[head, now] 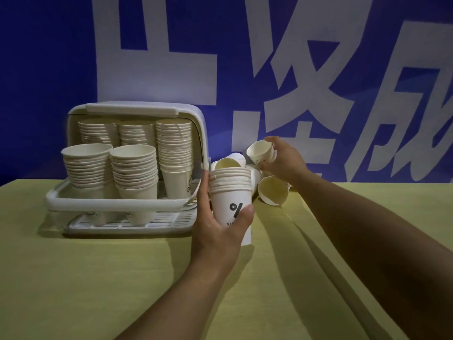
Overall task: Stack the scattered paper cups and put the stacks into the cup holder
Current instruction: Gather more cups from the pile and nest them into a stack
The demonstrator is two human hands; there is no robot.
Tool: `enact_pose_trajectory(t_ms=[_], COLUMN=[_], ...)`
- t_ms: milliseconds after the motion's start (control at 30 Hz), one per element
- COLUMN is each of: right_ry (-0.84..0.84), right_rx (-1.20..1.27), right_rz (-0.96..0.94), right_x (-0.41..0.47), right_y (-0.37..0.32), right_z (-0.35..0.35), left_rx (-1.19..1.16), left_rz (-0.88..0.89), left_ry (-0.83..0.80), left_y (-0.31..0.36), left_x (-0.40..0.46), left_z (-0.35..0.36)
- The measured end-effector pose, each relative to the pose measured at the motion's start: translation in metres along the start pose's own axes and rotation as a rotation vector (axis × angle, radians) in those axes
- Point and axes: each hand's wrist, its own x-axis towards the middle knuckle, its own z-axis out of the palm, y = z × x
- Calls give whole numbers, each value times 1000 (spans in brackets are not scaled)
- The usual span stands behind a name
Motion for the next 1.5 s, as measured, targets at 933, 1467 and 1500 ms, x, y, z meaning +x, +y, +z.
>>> enact_pose_trajectory(t_ms=[933,1467,1500], right_ry=[-29,-18,-66], right_rx=[246,182,217], right_rz=[15,368,372], right_x=[-137,-91,-96], right_y=[-50,-20,-21], right_z=[-62,-41,-47], left_rx=[214,164,165], left_rz=[42,-1,3], left_ry=[-67,-63,-64], left_y=[20,11,12], left_x=[-12,-5,-6], left_z=[-2,-1,-1])
